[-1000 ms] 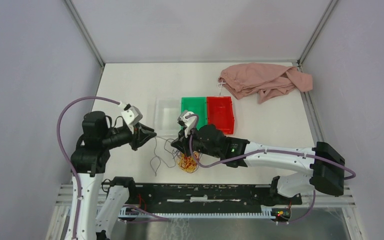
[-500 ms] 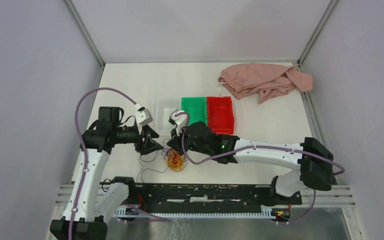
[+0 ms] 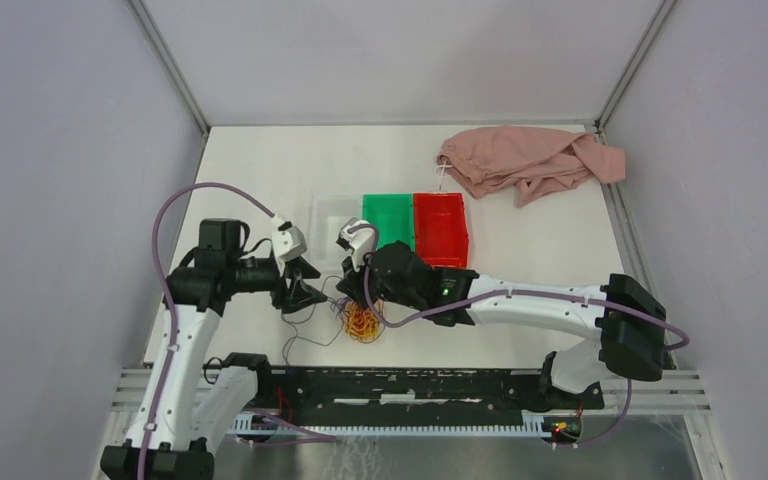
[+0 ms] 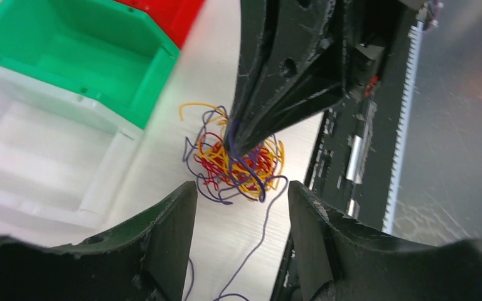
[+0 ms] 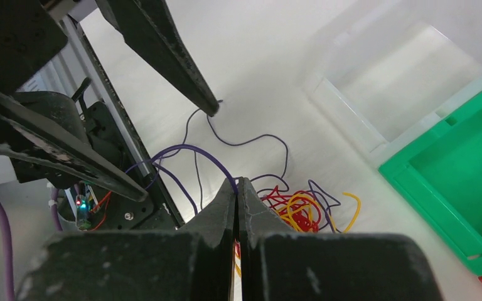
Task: Untangle the cables
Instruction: Untie the cable.
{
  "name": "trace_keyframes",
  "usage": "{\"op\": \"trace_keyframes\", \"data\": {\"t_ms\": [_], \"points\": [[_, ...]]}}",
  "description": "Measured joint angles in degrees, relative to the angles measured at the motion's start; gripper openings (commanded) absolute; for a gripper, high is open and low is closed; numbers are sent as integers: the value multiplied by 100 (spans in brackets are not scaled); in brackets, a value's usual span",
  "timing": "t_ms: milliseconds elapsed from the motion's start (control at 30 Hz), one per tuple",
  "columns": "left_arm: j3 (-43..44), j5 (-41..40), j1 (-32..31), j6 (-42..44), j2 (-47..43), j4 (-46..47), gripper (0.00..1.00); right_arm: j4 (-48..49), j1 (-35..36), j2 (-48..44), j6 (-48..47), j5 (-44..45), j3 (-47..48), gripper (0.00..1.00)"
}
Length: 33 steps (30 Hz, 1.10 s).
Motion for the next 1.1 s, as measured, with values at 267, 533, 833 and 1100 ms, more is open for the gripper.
{"op": "trace_keyframes", "data": {"t_ms": [267,533,833,1100], "points": [[-535,-474,-732,-1733,-525,1661,18,2,0,166,96,-280,223,1],[-518,-990,-968,-1818,-361,1773,3,85,-59,223,330,-341,140,3],[411,-1167,-981,-1700,-234,1143,3,695,-267,20,702,-765,-155,28],[1021,-1318,-962,-1543,-240,1008,3,-63,-1025,63,887,-1766,-254,48]]}}
